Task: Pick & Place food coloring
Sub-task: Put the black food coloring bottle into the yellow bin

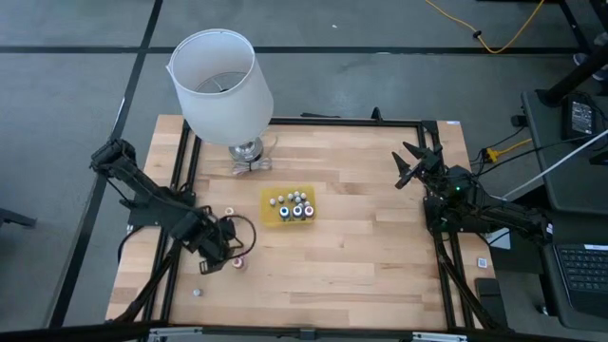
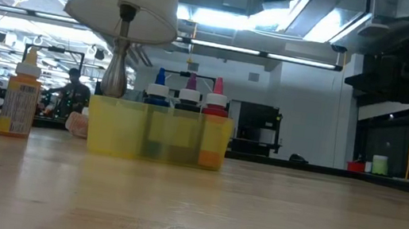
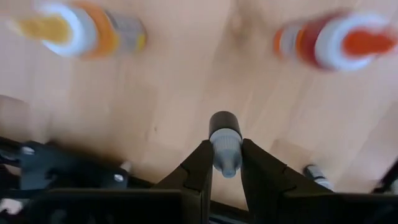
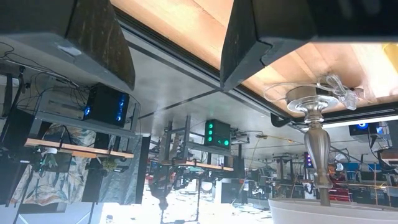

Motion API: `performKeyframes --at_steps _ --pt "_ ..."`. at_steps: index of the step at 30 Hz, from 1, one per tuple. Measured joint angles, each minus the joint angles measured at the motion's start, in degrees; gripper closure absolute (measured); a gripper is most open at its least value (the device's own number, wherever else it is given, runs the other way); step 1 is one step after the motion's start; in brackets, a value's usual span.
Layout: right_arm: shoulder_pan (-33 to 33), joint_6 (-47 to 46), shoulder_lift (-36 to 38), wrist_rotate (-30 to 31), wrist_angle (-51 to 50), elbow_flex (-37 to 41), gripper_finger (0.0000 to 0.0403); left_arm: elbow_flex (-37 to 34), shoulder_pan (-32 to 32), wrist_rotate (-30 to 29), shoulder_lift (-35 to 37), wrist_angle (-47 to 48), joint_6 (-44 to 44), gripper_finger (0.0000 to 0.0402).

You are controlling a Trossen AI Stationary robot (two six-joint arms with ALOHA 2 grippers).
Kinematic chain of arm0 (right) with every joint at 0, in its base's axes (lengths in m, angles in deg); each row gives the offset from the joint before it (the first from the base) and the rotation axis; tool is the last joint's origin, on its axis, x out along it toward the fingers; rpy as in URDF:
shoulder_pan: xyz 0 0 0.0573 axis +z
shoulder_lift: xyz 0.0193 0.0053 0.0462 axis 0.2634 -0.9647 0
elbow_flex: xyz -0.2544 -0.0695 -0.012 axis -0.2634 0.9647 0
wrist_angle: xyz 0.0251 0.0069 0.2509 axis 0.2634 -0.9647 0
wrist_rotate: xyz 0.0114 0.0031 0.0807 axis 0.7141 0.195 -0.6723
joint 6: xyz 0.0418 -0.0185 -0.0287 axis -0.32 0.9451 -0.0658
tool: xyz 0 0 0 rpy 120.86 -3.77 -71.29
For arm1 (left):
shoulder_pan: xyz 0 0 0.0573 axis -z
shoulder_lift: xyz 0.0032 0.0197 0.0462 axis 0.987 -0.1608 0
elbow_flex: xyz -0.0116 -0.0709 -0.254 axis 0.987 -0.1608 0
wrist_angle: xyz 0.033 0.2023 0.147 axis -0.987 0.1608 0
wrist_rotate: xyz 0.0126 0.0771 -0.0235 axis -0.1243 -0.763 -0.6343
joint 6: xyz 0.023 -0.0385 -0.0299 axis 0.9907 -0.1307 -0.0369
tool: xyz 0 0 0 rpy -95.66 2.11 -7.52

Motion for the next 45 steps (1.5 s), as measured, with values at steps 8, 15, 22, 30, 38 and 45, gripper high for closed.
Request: performKeyframes --at_steps 8,15,22,30,38,45 --pt "0.0 0.0 0.0 0.0 0.0 0.0 0.0166 9.2 -12.4 -0.8 -2.8 4.9 9.6 0.0338" --pt "0.0 0.0 0.0 0.0 0.0 0.0 0.0166 17.1 -24.1 -2.1 -9.2 5.9 19.1 0.0338" --pt "0.0 0.0 0.0 0.0 0.0 0.0 0.0166 24.0 -33.7 -2.7 -18.3 5.8 28.2 0.0339" --pt "0.0 0.0 0.0 0.0 0.0 0.0 0.0166 29.1 -41.1 -4.0 -26.9 4.8 34.9 0.0339" --pt "0.0 0.0 0.0 0.0 0.0 0.0 0.0166 29.1 -43.8 -4.2 -28.2 1.6 36.2 0.0339" --pt "0.0 0.0 0.0 0.0 0.0 0.0 0.0166 29.1 -43.2 -5.0 -28.2 1.1 34.9 0.0339"
